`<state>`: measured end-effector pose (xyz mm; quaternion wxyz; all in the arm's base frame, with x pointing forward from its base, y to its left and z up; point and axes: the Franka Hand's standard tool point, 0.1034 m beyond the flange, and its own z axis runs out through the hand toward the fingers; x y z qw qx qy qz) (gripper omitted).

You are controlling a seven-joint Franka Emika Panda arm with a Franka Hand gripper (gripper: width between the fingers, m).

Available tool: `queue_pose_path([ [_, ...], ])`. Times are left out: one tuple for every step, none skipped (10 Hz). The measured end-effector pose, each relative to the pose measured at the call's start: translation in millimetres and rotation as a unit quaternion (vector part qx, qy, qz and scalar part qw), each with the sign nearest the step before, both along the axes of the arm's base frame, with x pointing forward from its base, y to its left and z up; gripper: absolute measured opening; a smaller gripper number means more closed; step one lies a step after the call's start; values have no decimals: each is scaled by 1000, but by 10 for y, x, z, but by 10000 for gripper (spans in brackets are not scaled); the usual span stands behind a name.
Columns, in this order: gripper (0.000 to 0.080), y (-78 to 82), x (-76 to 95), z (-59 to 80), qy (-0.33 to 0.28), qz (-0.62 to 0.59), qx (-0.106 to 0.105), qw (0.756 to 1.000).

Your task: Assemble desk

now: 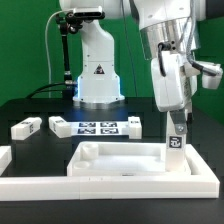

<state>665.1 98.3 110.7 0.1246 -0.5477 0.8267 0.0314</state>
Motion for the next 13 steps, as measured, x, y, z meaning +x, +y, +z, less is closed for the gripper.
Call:
queue_pose_path([
  [638, 39, -26, 180, -13, 13, 1, 1000],
  [646, 69, -75, 367, -21, 17, 5, 1000],
  [646, 59, -66, 511, -31, 24, 7, 999],
  [646, 53, -51, 552, -34, 24, 7, 999],
  [649, 59, -59, 522, -32, 25, 7, 999],
  [649, 60, -59, 521, -32, 25, 7, 999],
  [649, 60, -59, 520, -32, 26, 6, 999],
  [649, 61, -60, 516, -32, 26, 6, 999],
  [649, 69, -62, 517, -33, 29, 6, 999],
  [649, 111, -113, 549, -47, 70, -3, 996],
  [649, 161, -265, 569, -57, 137, -16, 989],
  [649, 174, -408, 586, -60, 176, -21, 982],
  [649, 169, -441, 624, -64, 229, -29, 971],
])
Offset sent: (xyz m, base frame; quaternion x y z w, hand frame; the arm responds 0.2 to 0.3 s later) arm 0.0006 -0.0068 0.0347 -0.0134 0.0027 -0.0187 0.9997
